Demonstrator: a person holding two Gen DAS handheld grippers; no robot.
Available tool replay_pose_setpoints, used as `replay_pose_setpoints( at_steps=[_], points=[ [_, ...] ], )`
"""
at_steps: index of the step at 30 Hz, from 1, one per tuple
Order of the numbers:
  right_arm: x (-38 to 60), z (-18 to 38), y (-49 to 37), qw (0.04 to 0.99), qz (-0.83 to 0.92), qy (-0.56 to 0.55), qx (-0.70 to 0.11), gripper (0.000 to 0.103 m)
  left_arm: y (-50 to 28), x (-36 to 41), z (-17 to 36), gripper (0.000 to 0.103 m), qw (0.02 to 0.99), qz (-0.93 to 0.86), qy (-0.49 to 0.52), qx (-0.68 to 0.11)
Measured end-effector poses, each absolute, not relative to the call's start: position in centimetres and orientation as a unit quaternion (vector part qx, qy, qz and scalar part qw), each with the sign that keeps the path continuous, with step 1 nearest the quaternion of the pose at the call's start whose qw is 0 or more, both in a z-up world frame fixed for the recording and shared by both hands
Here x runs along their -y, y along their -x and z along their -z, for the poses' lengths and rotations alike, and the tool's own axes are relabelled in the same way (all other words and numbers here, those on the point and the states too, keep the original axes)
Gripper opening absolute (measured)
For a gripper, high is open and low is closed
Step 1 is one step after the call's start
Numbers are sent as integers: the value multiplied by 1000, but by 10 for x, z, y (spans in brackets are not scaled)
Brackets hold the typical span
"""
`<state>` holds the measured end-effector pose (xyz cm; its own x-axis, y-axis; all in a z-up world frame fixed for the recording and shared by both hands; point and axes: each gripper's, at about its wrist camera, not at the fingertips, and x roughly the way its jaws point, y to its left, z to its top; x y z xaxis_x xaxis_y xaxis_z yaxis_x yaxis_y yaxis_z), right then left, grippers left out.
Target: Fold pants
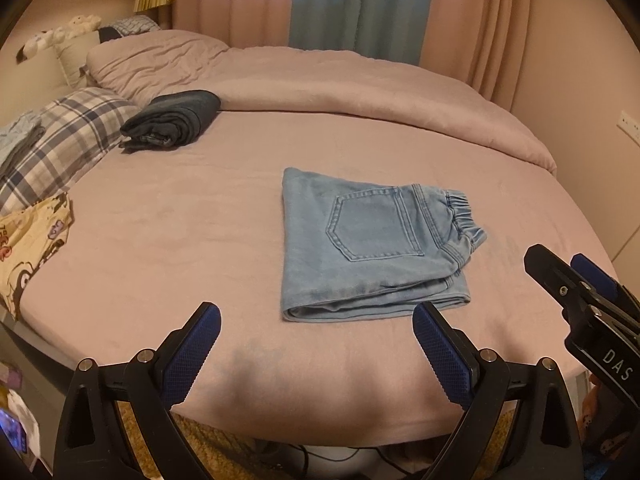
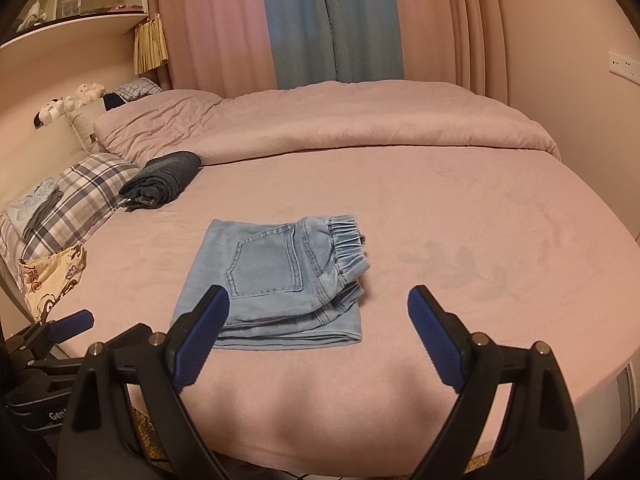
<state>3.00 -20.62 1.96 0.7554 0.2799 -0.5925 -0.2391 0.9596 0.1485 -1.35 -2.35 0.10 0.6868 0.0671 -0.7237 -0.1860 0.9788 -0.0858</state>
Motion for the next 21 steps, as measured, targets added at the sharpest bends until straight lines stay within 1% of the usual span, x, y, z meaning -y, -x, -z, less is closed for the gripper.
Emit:
replay_pose_setpoints(
  at_steps=[21],
  points=[
    [196, -18, -24, 937, -114, -15, -329, 92, 13, 22, 2, 96, 913, -63, 83, -395]
  ],
)
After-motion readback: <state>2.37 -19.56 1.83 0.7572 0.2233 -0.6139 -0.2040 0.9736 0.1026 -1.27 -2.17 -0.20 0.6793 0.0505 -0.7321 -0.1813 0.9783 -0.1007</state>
